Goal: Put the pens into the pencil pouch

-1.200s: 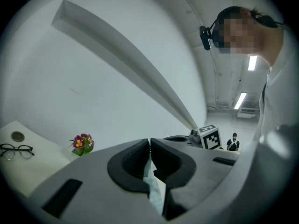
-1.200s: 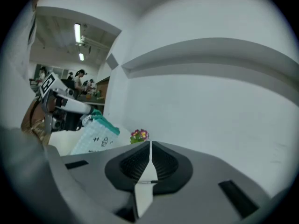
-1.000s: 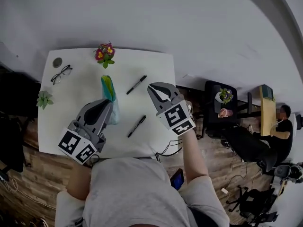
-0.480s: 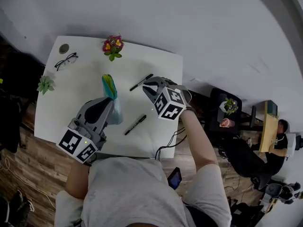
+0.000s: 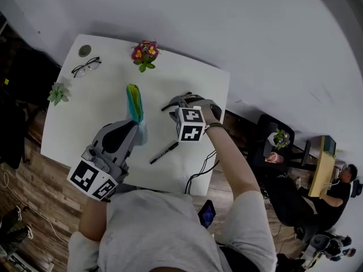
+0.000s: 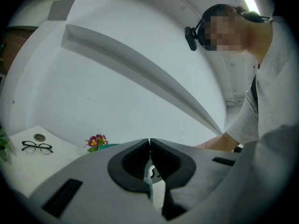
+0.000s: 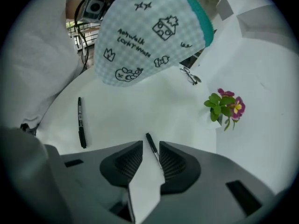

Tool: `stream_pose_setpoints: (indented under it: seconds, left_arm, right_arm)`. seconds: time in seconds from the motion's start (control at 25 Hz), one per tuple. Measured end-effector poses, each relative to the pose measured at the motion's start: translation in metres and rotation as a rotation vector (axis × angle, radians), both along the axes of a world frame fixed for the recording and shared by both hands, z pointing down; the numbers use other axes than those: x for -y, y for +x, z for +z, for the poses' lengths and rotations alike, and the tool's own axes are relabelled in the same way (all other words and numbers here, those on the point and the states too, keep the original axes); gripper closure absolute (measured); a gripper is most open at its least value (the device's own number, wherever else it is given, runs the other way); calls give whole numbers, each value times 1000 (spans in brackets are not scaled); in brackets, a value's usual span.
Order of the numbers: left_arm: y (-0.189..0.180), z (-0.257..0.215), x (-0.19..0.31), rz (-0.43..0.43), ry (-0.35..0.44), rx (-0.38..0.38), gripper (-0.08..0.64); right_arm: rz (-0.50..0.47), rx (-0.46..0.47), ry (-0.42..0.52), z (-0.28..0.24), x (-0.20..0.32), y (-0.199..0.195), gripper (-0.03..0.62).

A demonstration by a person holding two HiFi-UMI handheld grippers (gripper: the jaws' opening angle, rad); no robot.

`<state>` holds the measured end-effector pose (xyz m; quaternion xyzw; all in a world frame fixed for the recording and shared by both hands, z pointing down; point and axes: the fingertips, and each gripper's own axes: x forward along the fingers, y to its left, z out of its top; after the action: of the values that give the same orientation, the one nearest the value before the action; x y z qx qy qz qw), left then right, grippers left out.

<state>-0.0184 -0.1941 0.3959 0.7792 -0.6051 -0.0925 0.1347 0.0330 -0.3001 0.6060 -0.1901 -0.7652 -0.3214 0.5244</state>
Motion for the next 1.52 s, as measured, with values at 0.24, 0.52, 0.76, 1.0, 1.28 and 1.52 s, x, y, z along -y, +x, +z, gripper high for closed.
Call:
stream_pose_setpoints:
  seconds: [0.24,0.52,0.76,1.0,1.28,1.52]
  left_arm:
    - [-3,2,-4,-30,-8,7,526]
    - [-11,6,-13,-66,-18,-1,526]
    - [-18,8,-16,-76,-19,-6,526]
    - [-18,3,-15,-53,-1,1,526]
    - [-11,-6,-10,16,22,9,526]
    - [-1,-15,-7,129,41,17,526]
  right_arm:
    - [-140,-122,27,28,-4,-12,471]
    - [-190,-252,-5,54,-5,-16,485]
    - [-95,-261,-112,55,-4,-15,529]
    - [91,14,-227,20,-4,-29,532]
    - [473,493,-414,-70,12,-43,532]
    - [722,784,-564,-128,12,-31,532]
